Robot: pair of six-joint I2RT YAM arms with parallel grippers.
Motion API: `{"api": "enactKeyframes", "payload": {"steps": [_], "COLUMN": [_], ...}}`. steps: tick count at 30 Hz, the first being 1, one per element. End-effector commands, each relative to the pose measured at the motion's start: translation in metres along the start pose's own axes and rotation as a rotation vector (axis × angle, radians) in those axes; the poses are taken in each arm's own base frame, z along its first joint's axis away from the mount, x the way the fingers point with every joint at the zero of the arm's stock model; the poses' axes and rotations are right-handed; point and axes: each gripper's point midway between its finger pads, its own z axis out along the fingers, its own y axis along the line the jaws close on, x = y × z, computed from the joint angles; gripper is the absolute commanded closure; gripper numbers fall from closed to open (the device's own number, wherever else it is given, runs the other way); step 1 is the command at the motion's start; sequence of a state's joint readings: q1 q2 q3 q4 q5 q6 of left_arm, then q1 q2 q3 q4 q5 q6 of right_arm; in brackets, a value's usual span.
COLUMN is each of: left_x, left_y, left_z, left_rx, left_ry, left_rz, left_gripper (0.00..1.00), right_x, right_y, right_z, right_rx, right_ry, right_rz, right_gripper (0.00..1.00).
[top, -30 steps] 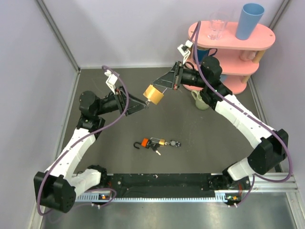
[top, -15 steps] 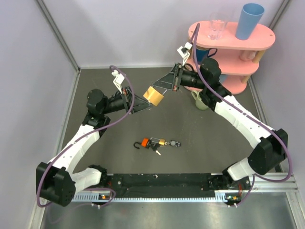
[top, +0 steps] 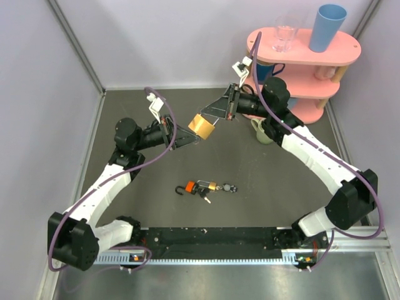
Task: Lock with the key
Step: Lock the lock.
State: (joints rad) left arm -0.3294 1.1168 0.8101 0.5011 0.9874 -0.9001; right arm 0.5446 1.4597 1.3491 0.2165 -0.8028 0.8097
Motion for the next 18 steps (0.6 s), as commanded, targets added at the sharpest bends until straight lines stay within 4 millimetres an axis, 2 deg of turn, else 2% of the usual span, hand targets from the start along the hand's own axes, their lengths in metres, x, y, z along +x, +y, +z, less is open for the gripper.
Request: {"api": "enactKeyframes", "payload": {"steps": [1,18], "left_x": [-0.005,0.031], "left_y": [-0.014,0.0], "left_z": [-0.002,-0.017], "left_rx": [0.037,-0.025], "left_ry": [-0.021,0.014], "left_rz": [0.082,0.039], "left_gripper": [1.0,1.0], "right_x": [-0.033,-0.035], "right_y": [0.041,0.028], "right_z": [-0.011,-0.017], "right_rx": [-0.062,0.007], "right_ry": [-0.11,-0.127], "right_rz": [-0.12,-0.145], "right_gripper": [1.0,1.0]}}
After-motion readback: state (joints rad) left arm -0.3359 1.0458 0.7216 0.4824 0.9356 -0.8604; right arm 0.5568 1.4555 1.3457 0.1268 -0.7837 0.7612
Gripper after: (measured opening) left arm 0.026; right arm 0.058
